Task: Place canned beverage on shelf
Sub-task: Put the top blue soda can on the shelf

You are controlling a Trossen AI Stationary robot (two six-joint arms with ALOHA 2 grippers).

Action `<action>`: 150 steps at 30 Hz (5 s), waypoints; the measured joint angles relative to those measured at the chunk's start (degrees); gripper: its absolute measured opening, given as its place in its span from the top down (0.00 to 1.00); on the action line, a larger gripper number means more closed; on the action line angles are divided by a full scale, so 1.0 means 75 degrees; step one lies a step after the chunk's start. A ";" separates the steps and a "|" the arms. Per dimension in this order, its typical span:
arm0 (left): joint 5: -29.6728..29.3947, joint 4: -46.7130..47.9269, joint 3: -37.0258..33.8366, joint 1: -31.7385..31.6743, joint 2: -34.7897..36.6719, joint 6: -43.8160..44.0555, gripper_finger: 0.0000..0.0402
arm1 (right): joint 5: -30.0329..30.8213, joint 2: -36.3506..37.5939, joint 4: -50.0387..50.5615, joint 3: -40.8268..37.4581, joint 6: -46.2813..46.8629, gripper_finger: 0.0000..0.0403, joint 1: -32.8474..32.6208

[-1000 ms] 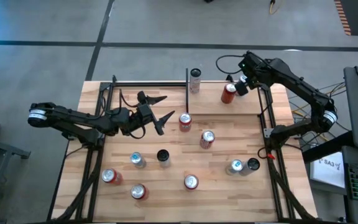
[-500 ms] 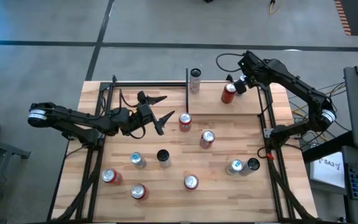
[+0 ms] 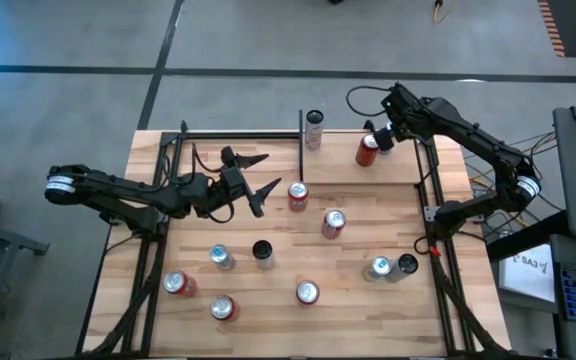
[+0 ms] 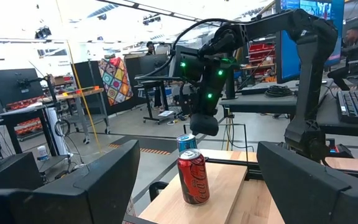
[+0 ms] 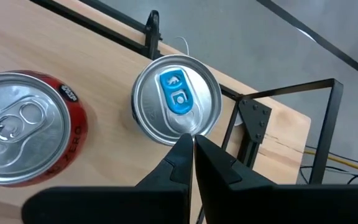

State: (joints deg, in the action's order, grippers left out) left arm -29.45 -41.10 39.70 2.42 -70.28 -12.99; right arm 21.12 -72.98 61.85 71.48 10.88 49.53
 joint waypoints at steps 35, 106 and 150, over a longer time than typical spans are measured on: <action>0.0000 0.0000 0.0000 0.0001 0.0000 0.0029 0.23 | -0.0475 0.0057 -0.1560 -0.0116 -0.0059 0.98 -0.0016; 0.0002 -0.0001 0.0000 0.0000 0.0000 0.0035 0.23 | -0.0702 0.0691 -0.1795 -0.0617 -0.0306 0.98 -0.0076; 0.0003 -0.0003 0.0000 0.0003 0.0000 0.0347 0.23 | -0.0009 -0.0019 -0.0601 -0.0830 0.0160 0.98 -0.0450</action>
State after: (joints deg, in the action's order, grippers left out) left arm -29.43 -41.12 39.70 2.44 -70.28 -10.39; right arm 21.06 -73.13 57.34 65.25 12.09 46.15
